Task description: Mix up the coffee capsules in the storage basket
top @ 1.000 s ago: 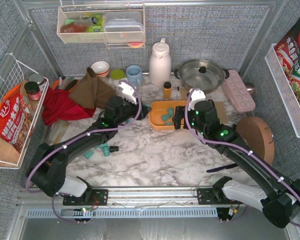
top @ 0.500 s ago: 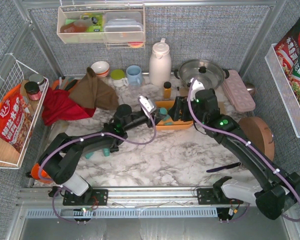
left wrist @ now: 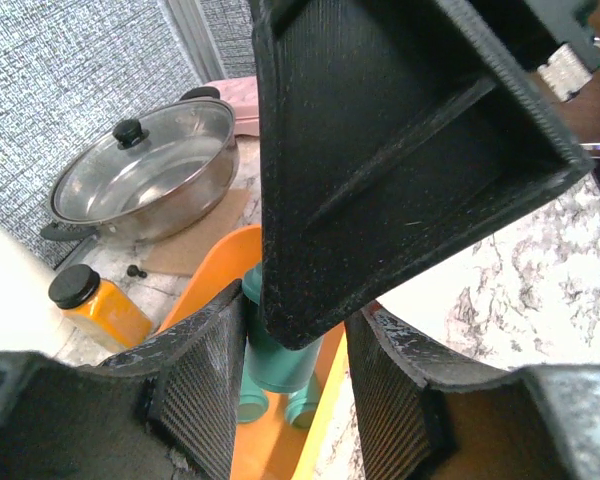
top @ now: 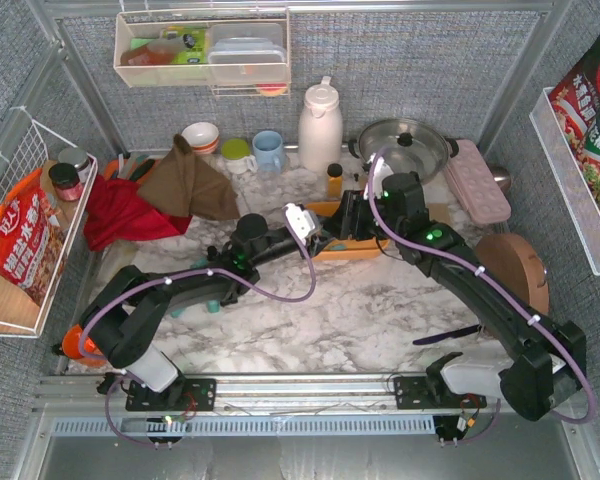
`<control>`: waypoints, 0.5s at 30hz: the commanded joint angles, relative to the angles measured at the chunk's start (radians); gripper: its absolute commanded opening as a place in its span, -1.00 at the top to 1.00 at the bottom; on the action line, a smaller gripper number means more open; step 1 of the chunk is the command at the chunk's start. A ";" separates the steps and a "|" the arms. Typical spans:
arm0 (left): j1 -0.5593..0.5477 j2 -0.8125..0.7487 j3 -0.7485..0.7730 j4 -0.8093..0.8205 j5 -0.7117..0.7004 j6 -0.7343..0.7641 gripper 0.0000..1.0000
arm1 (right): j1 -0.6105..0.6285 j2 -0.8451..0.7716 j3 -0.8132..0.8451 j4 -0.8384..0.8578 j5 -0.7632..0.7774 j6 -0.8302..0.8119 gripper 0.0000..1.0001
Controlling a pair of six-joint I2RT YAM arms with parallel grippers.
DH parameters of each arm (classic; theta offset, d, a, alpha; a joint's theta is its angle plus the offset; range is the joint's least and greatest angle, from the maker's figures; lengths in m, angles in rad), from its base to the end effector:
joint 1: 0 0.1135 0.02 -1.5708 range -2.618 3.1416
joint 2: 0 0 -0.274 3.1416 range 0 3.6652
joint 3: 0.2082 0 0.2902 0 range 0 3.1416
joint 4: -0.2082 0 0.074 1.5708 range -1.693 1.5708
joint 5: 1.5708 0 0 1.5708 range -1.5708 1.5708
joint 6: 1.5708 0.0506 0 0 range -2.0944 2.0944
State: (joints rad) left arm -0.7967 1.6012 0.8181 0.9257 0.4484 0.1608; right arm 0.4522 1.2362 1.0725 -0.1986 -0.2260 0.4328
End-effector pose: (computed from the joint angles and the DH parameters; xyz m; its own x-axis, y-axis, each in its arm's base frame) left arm 0.2571 -0.2944 0.2466 0.2493 -0.0486 -0.9672 0.9163 0.3352 0.2193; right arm 0.2966 0.1567 0.3415 -0.5471 0.1887 -0.8156 -0.4239 0.7776 0.4643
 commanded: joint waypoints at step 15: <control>-0.012 0.001 -0.032 0.097 -0.018 -0.017 -0.40 | -0.009 0.064 0.001 0.055 -0.052 0.030 0.56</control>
State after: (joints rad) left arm -0.8066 1.6043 0.7963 0.9653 0.4477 0.1558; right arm 0.4446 1.2942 1.0676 -0.1768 -0.2691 0.4526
